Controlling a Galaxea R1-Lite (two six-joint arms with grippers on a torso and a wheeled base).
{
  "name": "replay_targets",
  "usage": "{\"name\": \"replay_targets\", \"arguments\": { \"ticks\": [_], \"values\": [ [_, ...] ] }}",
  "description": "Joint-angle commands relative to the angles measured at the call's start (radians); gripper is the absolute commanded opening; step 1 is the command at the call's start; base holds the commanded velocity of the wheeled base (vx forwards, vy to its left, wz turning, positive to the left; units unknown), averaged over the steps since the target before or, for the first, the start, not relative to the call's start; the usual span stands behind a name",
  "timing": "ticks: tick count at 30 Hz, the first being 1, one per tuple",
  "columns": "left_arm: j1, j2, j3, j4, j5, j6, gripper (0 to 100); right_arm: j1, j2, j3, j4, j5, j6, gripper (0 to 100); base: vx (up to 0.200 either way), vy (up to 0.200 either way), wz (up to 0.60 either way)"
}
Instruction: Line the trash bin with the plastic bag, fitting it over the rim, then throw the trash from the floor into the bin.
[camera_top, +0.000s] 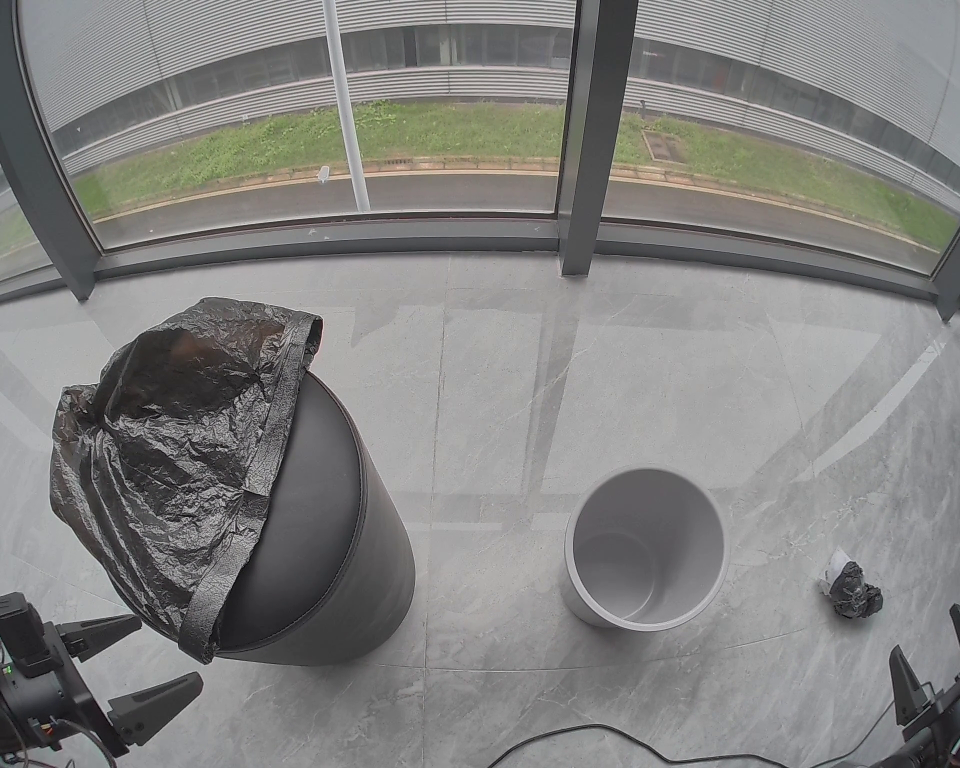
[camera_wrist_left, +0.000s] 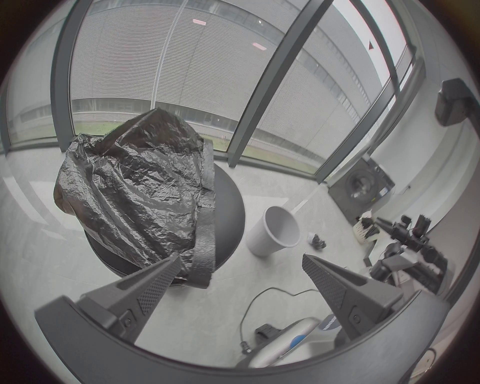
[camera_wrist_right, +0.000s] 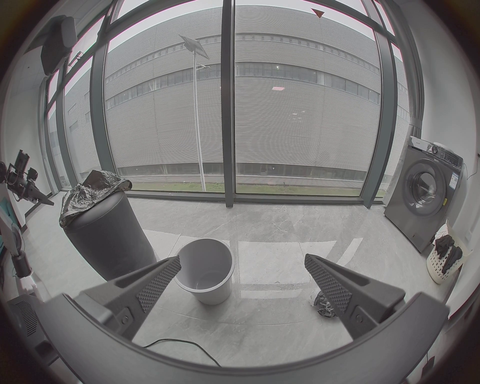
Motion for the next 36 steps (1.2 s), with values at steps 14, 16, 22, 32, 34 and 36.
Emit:
{"name": "replay_targets", "arguments": {
  "ticks": [14,16,22,32,34,36],
  "values": [
    [-0.148,0.274,-0.072,-0.017,0.311,0.316,100,0.0,-0.011,0.016,0.0,0.001,-0.001,100,0.0,0.0,0.0],
    [-0.188,0.314,-0.088,-0.02,0.328,0.313,100,0.0,-0.011,0.016,0.0,0.001,-0.001,100,0.0,0.0,0.0],
    [-0.217,0.436,-0.078,-0.156,0.396,0.316,100,0.0,-0.012,0.016,0.0,0.001,0.001,100,0.0,0.0,0.0],
    [-0.319,0.46,-0.042,-0.199,0.5,0.309,100,0.0,-0.012,0.016,0.0,0.001,0.001,100,0.0,0.0,0.0],
    [-0.326,0.455,-0.039,-0.204,0.52,0.309,100,0.0,-0.011,0.016,0.0,0.001,0.001,100,0.0,0.0,0.0],
    [-0.327,0.446,-0.04,-0.207,0.535,0.309,100,0.0,-0.011,0.016,0.0,0.001,0.001,100,0.0,0.0,0.0]
  ]
}}
